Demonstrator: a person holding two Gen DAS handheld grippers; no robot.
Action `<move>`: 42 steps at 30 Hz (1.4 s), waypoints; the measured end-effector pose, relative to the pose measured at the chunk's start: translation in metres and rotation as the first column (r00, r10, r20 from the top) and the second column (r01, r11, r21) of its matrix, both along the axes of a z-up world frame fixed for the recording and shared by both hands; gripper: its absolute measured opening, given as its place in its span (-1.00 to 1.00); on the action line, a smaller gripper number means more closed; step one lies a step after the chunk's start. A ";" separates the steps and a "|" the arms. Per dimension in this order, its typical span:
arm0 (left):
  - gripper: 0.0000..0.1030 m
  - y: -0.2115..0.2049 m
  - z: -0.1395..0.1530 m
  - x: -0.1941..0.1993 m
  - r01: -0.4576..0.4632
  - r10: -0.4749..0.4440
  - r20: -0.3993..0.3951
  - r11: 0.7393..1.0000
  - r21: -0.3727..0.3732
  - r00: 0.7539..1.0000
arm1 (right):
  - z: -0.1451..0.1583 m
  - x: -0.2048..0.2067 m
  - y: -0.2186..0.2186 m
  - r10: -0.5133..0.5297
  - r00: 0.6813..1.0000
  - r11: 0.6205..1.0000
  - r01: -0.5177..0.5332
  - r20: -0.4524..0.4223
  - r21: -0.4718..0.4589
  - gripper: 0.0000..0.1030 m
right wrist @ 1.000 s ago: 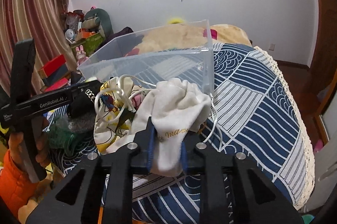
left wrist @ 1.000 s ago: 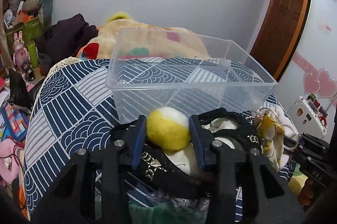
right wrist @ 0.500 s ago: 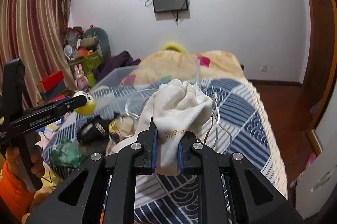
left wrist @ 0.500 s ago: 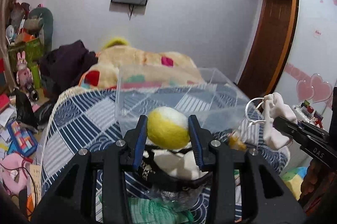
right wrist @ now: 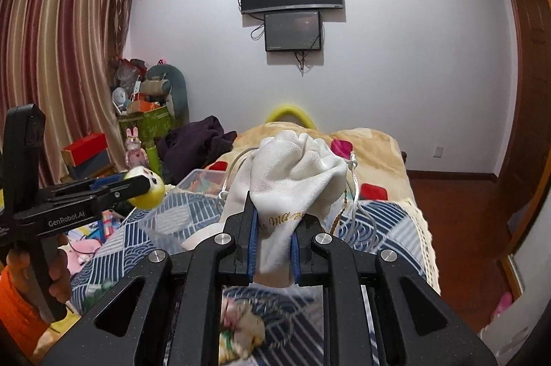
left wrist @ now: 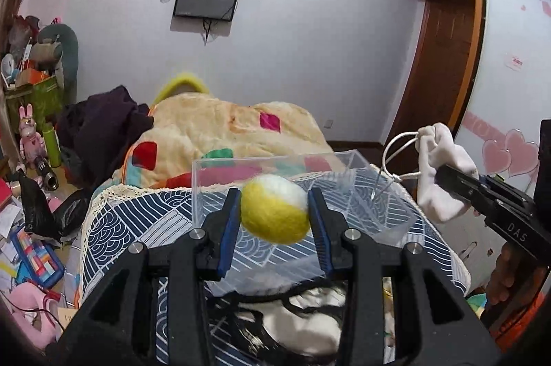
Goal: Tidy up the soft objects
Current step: 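Carry the ball and pouch with both tools over the clear plastic box, then open both tools to drop the ball and pouch into the box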
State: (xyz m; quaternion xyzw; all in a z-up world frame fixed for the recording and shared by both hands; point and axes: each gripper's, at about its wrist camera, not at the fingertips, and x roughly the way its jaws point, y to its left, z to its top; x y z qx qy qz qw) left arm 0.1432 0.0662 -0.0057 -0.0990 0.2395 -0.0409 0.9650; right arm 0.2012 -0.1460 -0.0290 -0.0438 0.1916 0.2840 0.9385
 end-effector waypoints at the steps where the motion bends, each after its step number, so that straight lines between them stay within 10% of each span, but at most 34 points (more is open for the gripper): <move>1: -0.25 0.002 -0.002 0.006 0.001 -0.001 -0.016 1.000 -0.001 1.000 | -0.002 0.005 0.005 0.003 1.000 1.000 -0.003 -0.008 -0.013 -0.74; 23: -0.23 -0.017 -0.067 0.094 0.090 -0.055 -0.317 0.991 0.096 0.947 | -0.057 0.065 0.058 0.048 0.957 0.953 -0.130 -0.285 -0.275 -0.73; 30: -0.01 -0.023 -0.064 0.086 0.101 -0.061 -0.306 0.988 0.119 0.950 | -0.051 0.062 0.048 0.056 0.958 0.964 -0.125 -0.283 -0.234 -0.63; 42: 0.57 -0.016 -0.008 0.029 0.040 -0.025 -0.132 0.993 0.111 0.991 | -0.002 0.022 0.026 0.056 0.993 0.988 -0.069 -0.101 -0.137 0.19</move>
